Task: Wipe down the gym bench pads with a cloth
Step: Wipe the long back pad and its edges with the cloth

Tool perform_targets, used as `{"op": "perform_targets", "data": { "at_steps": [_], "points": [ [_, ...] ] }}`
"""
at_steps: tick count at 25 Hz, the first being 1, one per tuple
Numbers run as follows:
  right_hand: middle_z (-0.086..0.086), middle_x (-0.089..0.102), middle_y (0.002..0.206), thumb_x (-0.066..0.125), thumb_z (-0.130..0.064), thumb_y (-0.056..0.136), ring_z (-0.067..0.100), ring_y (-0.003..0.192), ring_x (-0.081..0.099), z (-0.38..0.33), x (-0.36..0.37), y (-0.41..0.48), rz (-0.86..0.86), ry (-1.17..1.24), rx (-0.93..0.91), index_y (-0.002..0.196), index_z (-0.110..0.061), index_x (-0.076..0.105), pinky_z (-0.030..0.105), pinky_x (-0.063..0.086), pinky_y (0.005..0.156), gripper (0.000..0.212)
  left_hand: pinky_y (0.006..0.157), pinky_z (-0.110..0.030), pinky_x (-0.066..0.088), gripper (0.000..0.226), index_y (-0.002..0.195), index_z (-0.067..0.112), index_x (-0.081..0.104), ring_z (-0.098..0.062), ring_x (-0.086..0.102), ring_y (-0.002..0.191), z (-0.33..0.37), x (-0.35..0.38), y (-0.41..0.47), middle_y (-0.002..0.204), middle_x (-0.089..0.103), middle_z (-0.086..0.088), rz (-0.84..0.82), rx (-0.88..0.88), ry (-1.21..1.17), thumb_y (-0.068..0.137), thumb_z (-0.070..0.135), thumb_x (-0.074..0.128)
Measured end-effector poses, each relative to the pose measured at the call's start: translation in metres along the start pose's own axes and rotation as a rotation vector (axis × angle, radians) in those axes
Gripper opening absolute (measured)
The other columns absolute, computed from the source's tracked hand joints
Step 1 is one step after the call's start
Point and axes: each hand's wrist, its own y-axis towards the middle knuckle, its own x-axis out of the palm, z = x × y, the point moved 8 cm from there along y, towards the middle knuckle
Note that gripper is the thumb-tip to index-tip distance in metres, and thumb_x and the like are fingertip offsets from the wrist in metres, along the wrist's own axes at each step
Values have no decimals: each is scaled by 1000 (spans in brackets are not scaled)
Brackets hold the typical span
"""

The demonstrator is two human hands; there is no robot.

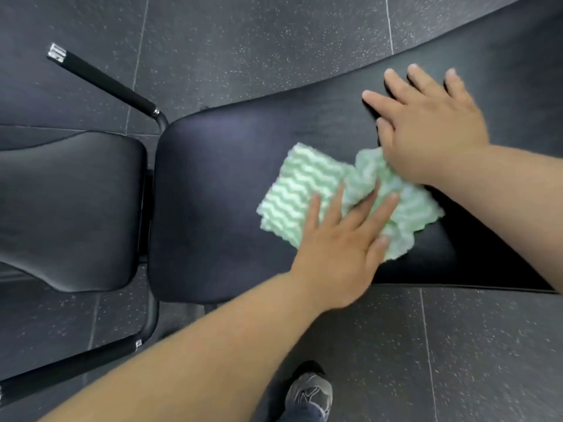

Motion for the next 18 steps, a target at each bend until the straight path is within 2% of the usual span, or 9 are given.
{"op": "perform_targets", "data": {
  "at_steps": [2,3,5,7,9,11,13,14,18],
  "points": [
    [3,27,156,19,-36,91,27,144,20,36,-10,5,22,-31,27,144,-30,32,55,12,114,55,115,-45,-13,55,149,38,-1,-24,0,147,0,-14,27,158,-3,15,6,107,92,96,45,11],
    [5,29,155,17,-36,89,27,143,22,51,-15,8,23,-38,34,143,-27,34,56,14,114,58,116,-46,-9,55,149,37,2,-24,6,147,-18,-17,38,159,2,13,39,69,114,96,44,13],
    [9,30,154,18,-34,89,29,143,23,61,-16,7,35,-43,24,143,-21,35,55,16,114,58,116,-52,4,54,151,29,9,-26,18,144,-79,-29,40,160,8,6,140,-222,38,99,38,22],
    [9,29,154,24,-30,94,29,144,21,62,-13,4,78,-24,58,143,-20,35,53,12,115,51,115,-54,4,51,150,22,17,-27,16,144,-131,-34,7,161,2,5,187,-559,-85,100,32,25],
    [9,29,154,28,-26,96,28,144,19,56,-11,2,81,5,62,143,-20,35,51,11,116,48,115,-52,-2,44,144,18,29,-25,9,145,-123,-21,-31,160,-10,6,106,-677,-121,101,26,24],
    [8,29,154,31,-21,96,27,144,19,55,-15,1,51,60,30,143,-21,37,49,11,117,47,114,-49,-11,47,146,24,25,-23,-1,147,-53,-4,-39,156,-22,10,12,-451,-77,100,29,23],
    [5,30,154,33,-16,93,24,144,20,63,-21,-3,10,111,5,141,-25,40,48,11,117,49,112,-47,-20,53,148,39,-3,-21,-9,147,34,9,-16,154,-24,17,-34,-99,-29,98,41,12],
    [3,32,154,34,-15,92,23,144,22,71,-23,-6,12,102,3,138,-26,43,48,11,117,49,112,-47,-20,53,147,41,-8,-22,-7,147,58,7,9,155,-19,17,-27,-13,-3,97,44,10],
    [4,38,150,27,-30,86,27,140,29,183,-52,-35,94,-9,199,133,-24,48,56,15,114,51,115,-51,-9,52,149,38,-1,-24,4,147,66,-27,116,159,-6,13,30,-97,-1,100,42,18]
  ]
}}
